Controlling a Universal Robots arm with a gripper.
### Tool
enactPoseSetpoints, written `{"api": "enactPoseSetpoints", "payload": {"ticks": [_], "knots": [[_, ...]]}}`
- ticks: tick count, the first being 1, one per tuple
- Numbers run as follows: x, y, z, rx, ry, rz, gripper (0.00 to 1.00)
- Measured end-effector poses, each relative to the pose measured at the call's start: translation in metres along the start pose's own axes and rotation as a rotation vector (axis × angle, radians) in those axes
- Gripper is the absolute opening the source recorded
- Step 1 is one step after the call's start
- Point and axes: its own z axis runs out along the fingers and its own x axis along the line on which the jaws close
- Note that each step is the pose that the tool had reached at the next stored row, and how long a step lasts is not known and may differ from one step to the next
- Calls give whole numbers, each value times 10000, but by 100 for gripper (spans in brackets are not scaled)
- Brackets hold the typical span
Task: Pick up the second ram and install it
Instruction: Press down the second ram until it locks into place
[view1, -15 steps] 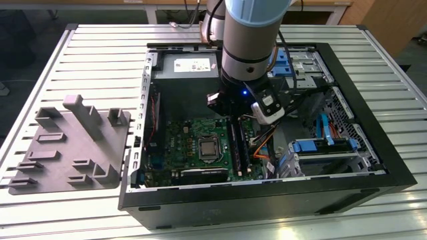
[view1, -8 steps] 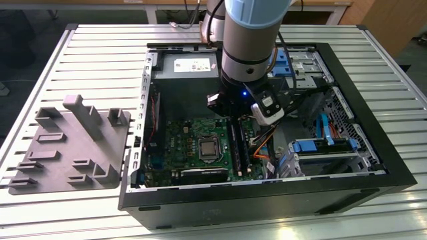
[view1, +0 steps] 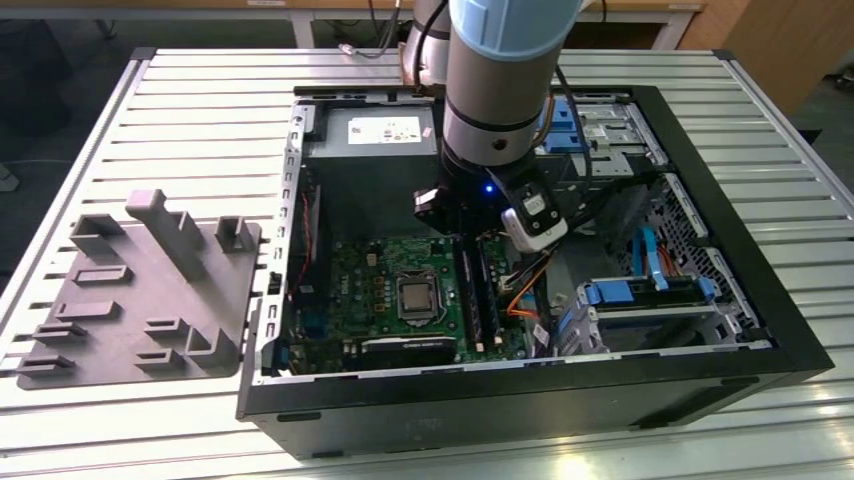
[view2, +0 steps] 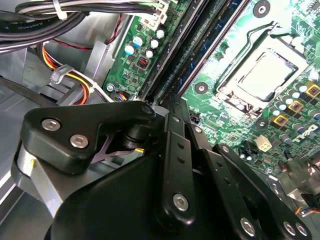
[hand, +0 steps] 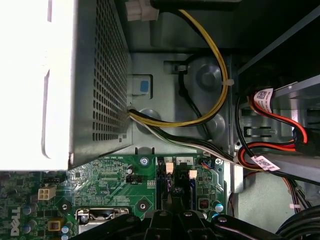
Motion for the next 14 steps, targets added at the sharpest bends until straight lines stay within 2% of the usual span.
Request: {"api": "enactPoseSetpoints", "payload": {"ticks": [14], "knots": [[1, -3, 35, 2, 1, 0, 11]]}}
